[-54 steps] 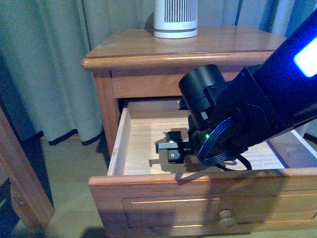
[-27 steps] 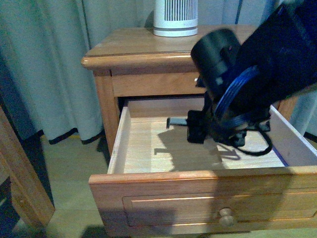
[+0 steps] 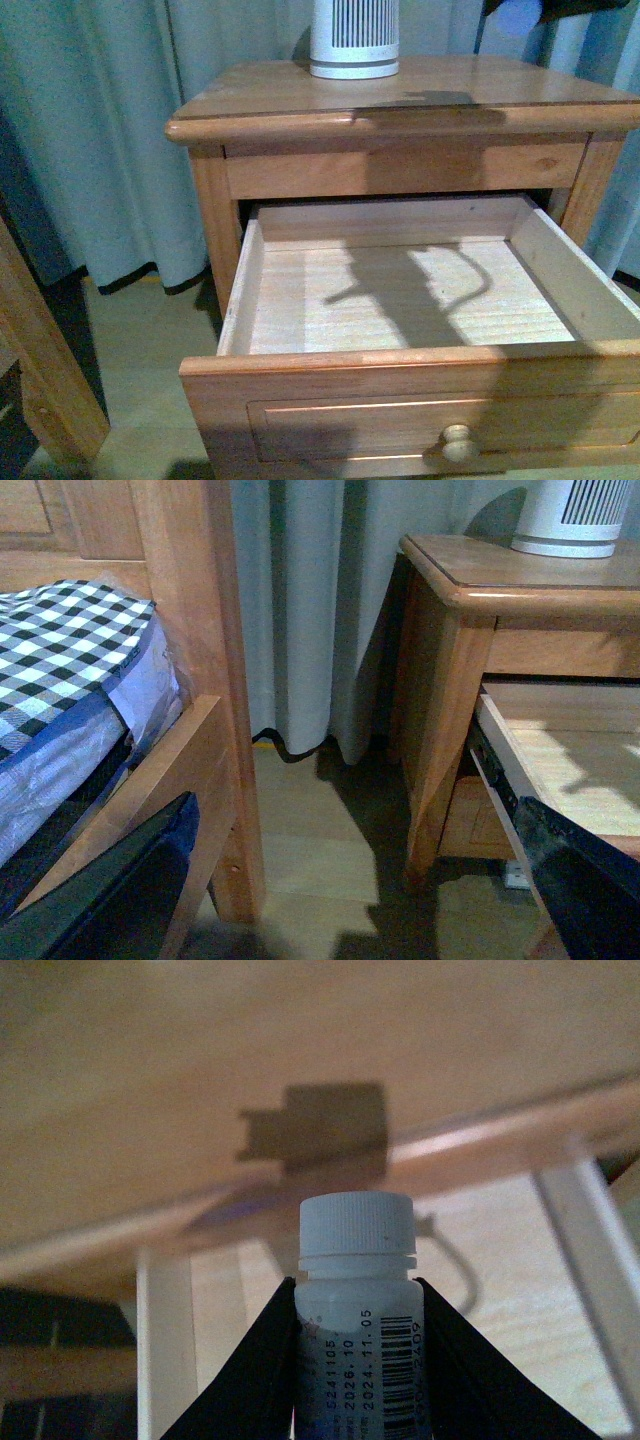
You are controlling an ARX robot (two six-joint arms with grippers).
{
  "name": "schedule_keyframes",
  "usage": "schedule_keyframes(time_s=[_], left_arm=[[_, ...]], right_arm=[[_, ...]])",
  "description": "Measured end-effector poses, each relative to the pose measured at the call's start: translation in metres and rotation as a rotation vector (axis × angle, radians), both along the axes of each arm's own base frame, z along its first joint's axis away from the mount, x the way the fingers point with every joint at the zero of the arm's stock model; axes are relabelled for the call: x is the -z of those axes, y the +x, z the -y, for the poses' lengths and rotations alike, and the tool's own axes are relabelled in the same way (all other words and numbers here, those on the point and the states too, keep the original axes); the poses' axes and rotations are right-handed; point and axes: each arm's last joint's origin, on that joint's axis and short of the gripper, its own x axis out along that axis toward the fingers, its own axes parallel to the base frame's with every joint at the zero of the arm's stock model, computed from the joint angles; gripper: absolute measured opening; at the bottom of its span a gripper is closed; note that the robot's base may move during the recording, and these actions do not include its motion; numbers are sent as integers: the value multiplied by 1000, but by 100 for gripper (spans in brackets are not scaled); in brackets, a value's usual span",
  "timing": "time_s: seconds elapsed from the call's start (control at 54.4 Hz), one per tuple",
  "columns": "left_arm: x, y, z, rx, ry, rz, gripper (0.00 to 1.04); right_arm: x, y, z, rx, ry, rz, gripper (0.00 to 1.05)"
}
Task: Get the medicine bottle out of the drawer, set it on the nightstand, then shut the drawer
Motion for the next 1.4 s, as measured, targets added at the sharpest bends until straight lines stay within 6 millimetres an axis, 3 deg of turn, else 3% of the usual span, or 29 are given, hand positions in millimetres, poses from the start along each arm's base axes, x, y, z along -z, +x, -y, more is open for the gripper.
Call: schedule_keyframes(time_s=[0.092, 0.221, 0.349, 0.515, 0.662, 0.864, 0.956, 1.048, 1.214, 1.287, 1.398], left_arm=[[0, 0, 0, 0, 0, 0, 98], [0, 0, 0, 0, 0, 0, 98], [0, 0, 0, 0, 0, 0, 98], [0, 0, 0, 0, 0, 0, 98], [0, 0, 0, 0, 0, 0, 98], [0, 0, 0, 0, 0, 0, 98], [0, 0, 0, 0, 0, 0, 98], [0, 0, 0, 0, 0, 0, 98], [0, 0, 0, 0, 0, 0, 98], [0, 0, 0, 0, 0, 0, 98], [0, 0, 0, 0, 0, 0, 98]], right_arm=[[-13, 31, 26, 52, -45, 67, 30], [-9, 66, 48, 97, -105, 86, 30], [13, 98, 57, 104, -159, 68, 30], [46, 115, 57, 94, -192, 9, 30], [56, 119, 56, 81, -206, 2, 51], [47, 114, 56, 49, -181, 65, 81], [33, 98, 55, 33, -173, 120, 96], [10, 68, 55, 29, -167, 181, 98], [-32, -24, 58, 18, -195, 346, 98], [-30, -69, 62, -19, -186, 367, 98], [0, -130, 67, -79, -169, 337, 98]])
